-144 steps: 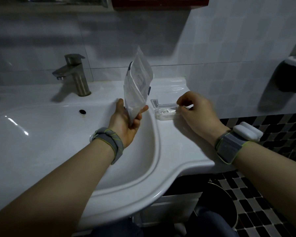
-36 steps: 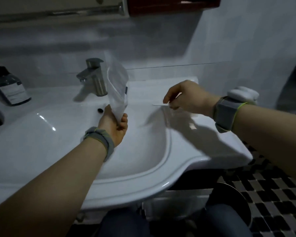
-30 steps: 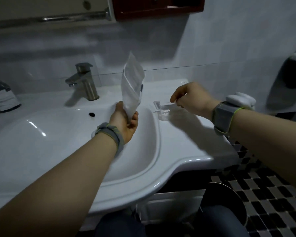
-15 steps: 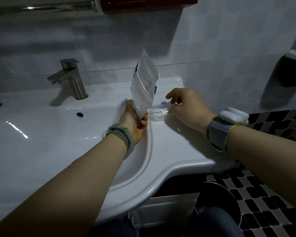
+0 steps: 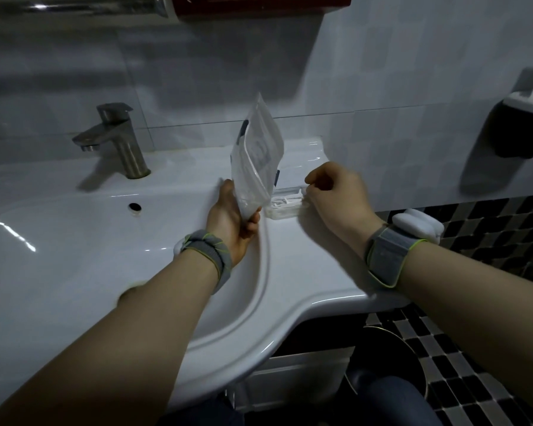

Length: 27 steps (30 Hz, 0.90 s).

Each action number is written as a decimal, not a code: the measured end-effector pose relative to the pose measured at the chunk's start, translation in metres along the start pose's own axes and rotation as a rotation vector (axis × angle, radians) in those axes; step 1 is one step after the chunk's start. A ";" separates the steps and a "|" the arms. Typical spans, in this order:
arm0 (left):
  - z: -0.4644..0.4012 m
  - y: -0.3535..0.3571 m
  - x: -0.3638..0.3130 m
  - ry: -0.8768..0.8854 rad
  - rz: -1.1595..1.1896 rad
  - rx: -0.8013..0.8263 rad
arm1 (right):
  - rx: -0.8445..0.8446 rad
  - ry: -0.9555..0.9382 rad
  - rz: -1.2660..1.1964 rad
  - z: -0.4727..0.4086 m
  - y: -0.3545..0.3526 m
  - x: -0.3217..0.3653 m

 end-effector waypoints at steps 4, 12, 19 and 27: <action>0.003 0.003 -0.001 0.017 -0.056 0.002 | -0.031 0.007 -0.003 0.001 -0.001 0.000; 0.002 -0.002 -0.004 0.048 -0.029 -0.042 | -0.208 -0.259 -0.024 0.006 -0.019 0.043; 0.007 -0.016 -0.013 0.107 -0.010 -0.193 | -0.057 -0.664 0.187 0.014 -0.028 0.123; 0.009 -0.029 -0.027 0.233 -0.097 -0.293 | 0.409 -0.513 0.530 0.001 -0.004 0.146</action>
Point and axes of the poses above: each hand's wrist, its own z-axis away from the middle knuckle, its own y-axis out of the palm, x = y × z, the point moved 5 cm from there along -z, towards the middle knuckle, and after that the axes turned 11 degrees about -y, right-handed, at the moved point
